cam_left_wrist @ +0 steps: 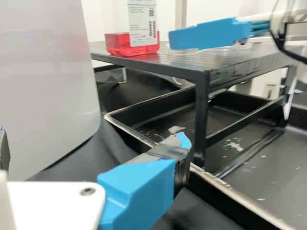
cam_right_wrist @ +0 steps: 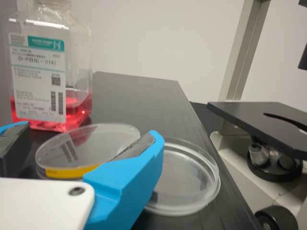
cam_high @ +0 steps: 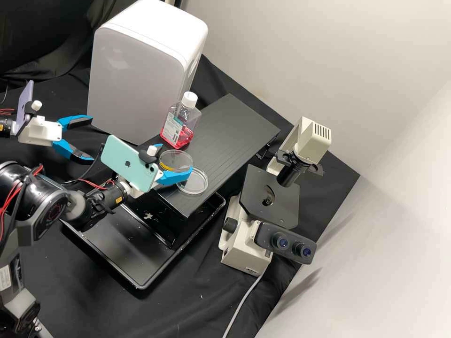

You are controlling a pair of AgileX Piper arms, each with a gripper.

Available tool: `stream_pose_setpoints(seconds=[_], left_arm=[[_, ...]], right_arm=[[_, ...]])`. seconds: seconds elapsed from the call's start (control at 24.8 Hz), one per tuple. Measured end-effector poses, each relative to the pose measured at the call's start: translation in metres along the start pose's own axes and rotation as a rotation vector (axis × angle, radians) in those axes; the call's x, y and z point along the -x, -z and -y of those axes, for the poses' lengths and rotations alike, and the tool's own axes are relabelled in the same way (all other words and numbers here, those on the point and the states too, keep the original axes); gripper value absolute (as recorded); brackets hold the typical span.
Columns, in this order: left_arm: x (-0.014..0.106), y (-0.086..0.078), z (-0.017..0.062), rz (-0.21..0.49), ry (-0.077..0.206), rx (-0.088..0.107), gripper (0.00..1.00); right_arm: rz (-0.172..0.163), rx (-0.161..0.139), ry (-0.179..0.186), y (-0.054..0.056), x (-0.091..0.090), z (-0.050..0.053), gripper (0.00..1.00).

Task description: Remove the lid from the petri dish

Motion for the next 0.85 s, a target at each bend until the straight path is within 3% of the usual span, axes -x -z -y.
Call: stream_pose_setpoints(seconds=[0.12, 0.28, 0.52, 0.65, 0.85], left_arm=[[0.001, 0.0, 0.0003, -0.019, -0.003, -0.024, 1.0], [0.012, -0.005, -0.0075, -0.061, -0.033, -0.103, 1.0], [0.031, -0.012, -0.0181, -0.055, -0.068, -0.12, 1.0], [0.034, -0.013, -0.0191, -0.063, -0.072, -0.137, 1.0], [0.035, -0.013, -0.0202, -0.062, -0.081, -0.144, 1.0]], right_arm=[[-0.001, 0.004, -0.013, -0.002, 0.003, -0.001, 1.0], [-0.003, 0.011, -0.021, -0.006, 0.013, -0.001, 1.0], [0.01, 0.005, -0.04, -0.008, 0.026, -0.006, 1.0], [0.046, -0.028, -0.081, -0.008, 0.036, -0.012, 1.0], [0.031, -0.061, -0.113, -0.006, 0.053, -0.021, 1.0]])
